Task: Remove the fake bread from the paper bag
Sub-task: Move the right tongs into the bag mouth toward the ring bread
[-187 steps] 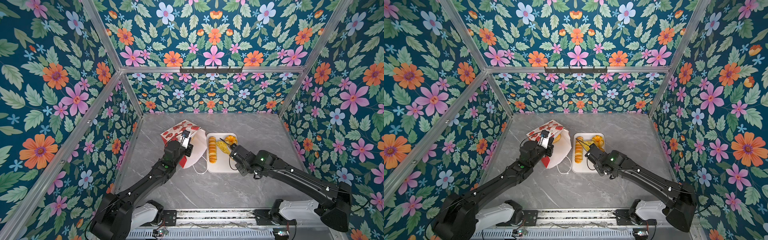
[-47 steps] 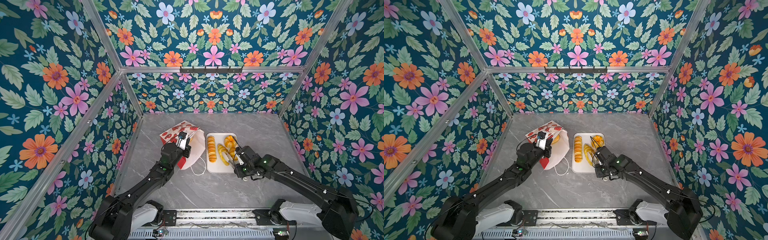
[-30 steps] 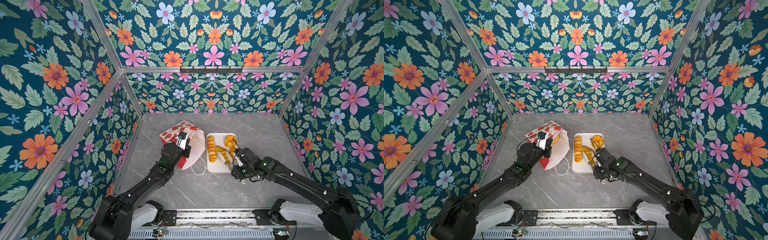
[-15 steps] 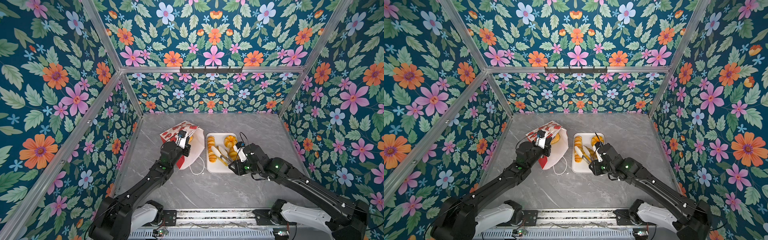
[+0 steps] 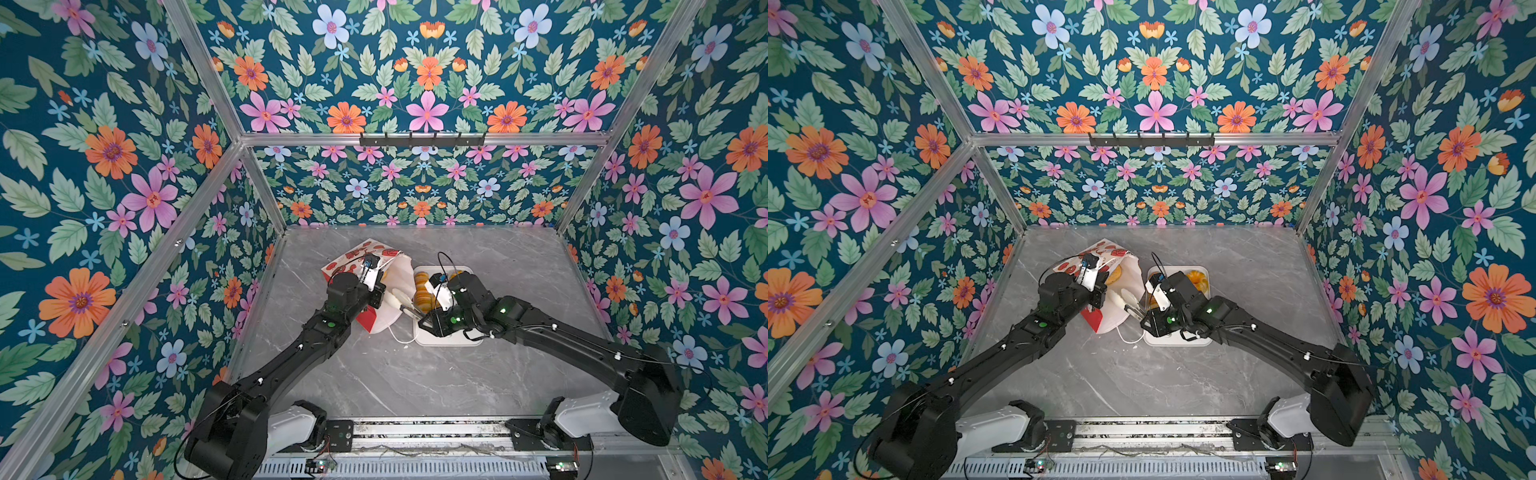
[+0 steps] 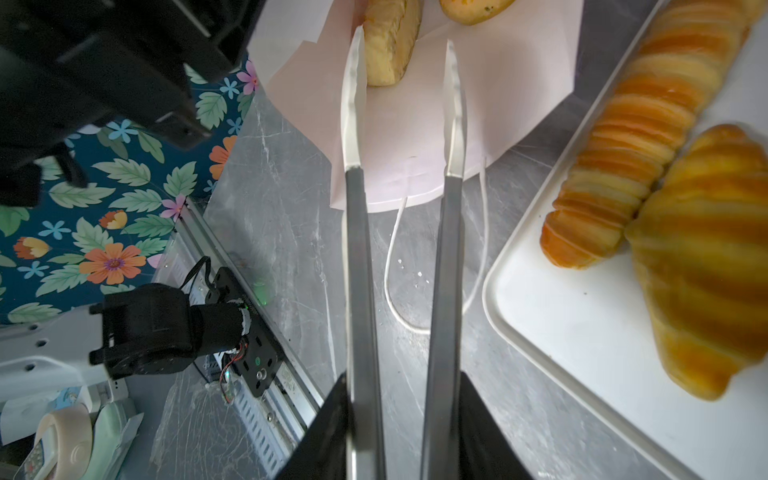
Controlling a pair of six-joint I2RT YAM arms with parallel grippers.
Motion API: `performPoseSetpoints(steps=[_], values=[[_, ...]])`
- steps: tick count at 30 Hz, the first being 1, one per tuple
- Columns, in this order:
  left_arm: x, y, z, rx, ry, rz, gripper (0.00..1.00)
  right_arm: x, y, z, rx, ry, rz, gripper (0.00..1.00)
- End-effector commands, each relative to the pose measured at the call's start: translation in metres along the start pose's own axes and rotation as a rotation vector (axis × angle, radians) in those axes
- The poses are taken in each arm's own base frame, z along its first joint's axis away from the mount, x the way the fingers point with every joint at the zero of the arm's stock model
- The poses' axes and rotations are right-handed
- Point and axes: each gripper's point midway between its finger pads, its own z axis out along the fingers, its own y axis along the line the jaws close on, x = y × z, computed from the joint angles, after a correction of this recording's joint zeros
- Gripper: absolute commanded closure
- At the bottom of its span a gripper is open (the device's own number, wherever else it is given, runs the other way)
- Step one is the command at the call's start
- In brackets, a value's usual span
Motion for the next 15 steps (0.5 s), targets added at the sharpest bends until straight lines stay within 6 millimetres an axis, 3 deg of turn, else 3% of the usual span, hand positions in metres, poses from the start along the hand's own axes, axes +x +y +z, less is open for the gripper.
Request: performPoseSetpoints(steps=[1, 7, 15], values=[[-0.003, -0.006, 0.001, 0.034, 0.002, 0.017, 1.00, -0.024, -0.006, 0.016, 0.025, -0.051, -0.018, 0.63], [-0.002, -0.008, 0.001, 0.045, 0.008, 0.014, 1.00, -0.044, -0.037, 0.046, 0.148, -0.036, 0.005, 0.63], [0.002, -0.016, 0.004, 0.080, 0.011, 0.004, 1.00, -0.054, -0.067, 0.069, 0.141, -0.013, 0.130, 0.65]])
